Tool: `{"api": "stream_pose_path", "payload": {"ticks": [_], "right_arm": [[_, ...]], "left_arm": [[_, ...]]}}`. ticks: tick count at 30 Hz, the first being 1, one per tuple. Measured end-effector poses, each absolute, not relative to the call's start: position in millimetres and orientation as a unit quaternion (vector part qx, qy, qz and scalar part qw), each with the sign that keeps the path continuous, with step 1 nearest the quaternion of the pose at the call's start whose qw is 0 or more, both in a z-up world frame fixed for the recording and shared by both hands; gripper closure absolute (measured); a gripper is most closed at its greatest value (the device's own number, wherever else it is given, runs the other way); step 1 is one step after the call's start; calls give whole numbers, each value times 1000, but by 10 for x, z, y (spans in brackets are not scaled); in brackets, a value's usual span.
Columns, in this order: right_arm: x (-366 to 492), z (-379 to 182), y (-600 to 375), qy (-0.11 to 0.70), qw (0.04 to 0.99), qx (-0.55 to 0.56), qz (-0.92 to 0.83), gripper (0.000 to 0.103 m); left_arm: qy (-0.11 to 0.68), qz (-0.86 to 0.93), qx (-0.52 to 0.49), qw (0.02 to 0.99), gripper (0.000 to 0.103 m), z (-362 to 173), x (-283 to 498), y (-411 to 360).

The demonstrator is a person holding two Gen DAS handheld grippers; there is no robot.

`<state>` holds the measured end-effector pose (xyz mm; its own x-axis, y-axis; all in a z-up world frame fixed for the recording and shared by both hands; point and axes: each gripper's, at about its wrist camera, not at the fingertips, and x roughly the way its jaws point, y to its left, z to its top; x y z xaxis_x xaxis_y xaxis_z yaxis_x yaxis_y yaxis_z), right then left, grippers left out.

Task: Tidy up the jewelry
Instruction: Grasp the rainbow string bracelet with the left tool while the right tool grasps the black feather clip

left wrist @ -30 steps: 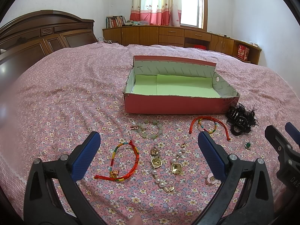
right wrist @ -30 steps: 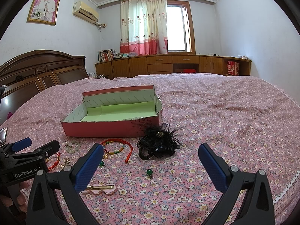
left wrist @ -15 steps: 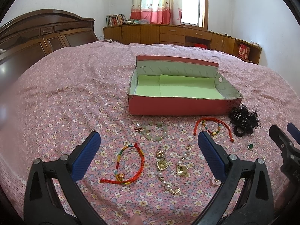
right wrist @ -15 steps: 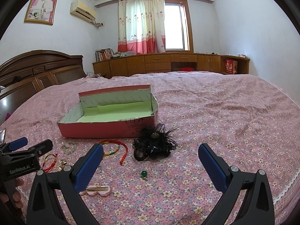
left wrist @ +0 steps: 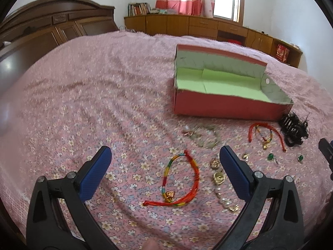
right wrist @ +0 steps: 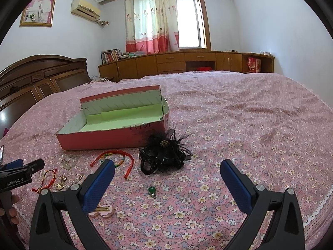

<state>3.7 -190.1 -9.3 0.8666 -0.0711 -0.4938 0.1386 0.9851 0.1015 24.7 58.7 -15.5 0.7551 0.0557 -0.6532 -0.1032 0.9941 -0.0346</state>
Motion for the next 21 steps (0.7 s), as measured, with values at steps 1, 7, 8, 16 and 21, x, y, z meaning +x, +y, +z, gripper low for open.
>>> {"api": "stream_pose_path", "payload": {"ticks": [1, 7, 8, 16, 21], "right_arm": [[43, -101, -1903, 254, 963, 67, -54, 0], [73, -138, -1903, 262, 961, 68, -54, 0], [76, -142, -1904, 263, 961, 69, -54, 0], [105, -174, -1921, 269, 959, 72, -52, 0], [120, -183, -1920, 272, 958, 74, -52, 0]], "left_arm": [[355, 39, -40, 933, 6, -191, 269, 608], [385, 23, -46, 921, 20, -318, 309, 595], [388, 20, -45, 920, 24, -327, 308, 588], [419, 2, -37, 907, 43, -423, 311, 526], [431, -1, -34, 902, 50, -478, 313, 521]]}}
